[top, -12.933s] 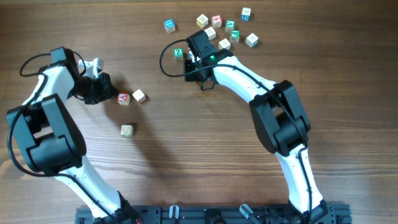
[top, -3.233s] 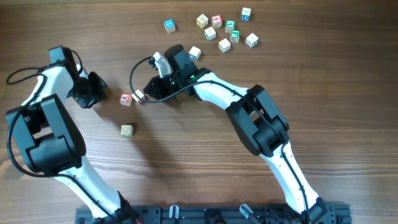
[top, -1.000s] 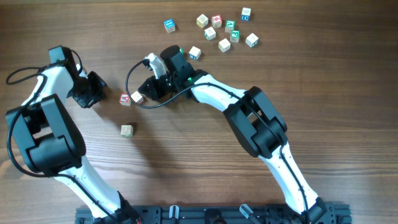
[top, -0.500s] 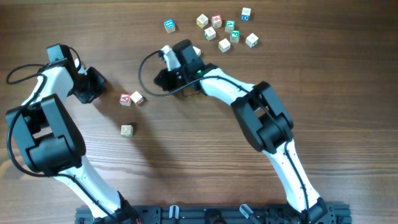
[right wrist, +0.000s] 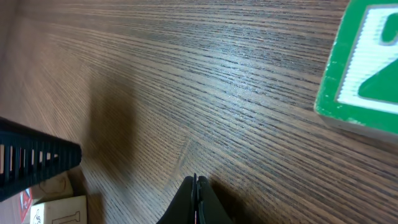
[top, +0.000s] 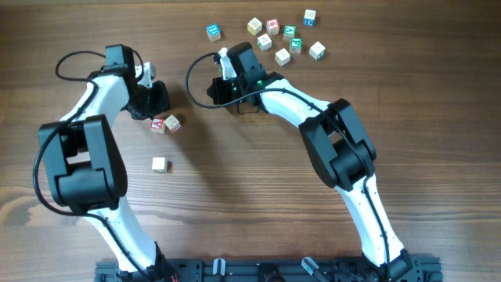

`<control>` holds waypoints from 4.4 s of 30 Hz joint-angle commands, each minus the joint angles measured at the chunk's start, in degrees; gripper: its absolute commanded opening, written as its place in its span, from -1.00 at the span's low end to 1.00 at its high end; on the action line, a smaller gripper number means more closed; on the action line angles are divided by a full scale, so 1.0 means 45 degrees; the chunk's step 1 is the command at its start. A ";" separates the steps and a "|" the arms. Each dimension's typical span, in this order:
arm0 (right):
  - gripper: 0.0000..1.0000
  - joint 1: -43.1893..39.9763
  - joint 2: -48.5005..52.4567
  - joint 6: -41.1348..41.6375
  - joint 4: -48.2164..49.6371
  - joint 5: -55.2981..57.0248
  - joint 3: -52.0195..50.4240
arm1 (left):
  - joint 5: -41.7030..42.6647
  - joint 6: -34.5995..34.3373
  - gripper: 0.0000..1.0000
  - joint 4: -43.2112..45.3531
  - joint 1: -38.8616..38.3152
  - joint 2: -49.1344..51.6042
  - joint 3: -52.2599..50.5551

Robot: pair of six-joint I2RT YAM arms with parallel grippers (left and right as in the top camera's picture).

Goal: Form a circle

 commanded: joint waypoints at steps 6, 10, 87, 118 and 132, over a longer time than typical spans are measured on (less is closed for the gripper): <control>-0.92 -0.0068 0.0335 0.0034 -0.0393 0.1253 -0.0219 | -0.0986 0.0529 -0.92 -0.0520 0.0083 0.0058 0.0223; -0.91 -0.0068 0.0335 0.0034 -0.0384 0.1258 -0.0219 | -0.0981 0.0529 -0.92 -0.0656 0.0083 0.0058 0.0223; -0.91 -0.0068 0.0335 0.0034 -0.0447 0.1253 -0.0219 | -0.1069 -0.0350 -0.92 -0.1783 0.0355 0.0058 0.1311; -0.91 -0.0068 0.0335 0.0034 -0.0447 0.1253 -0.0214 | -0.0884 -0.0578 -0.92 -0.2574 0.0199 0.0058 0.1287; -0.91 -0.0068 0.0335 0.0034 -0.0457 0.1253 -0.0219 | -0.0874 -0.0583 -0.92 -0.2807 0.0199 0.0058 0.1287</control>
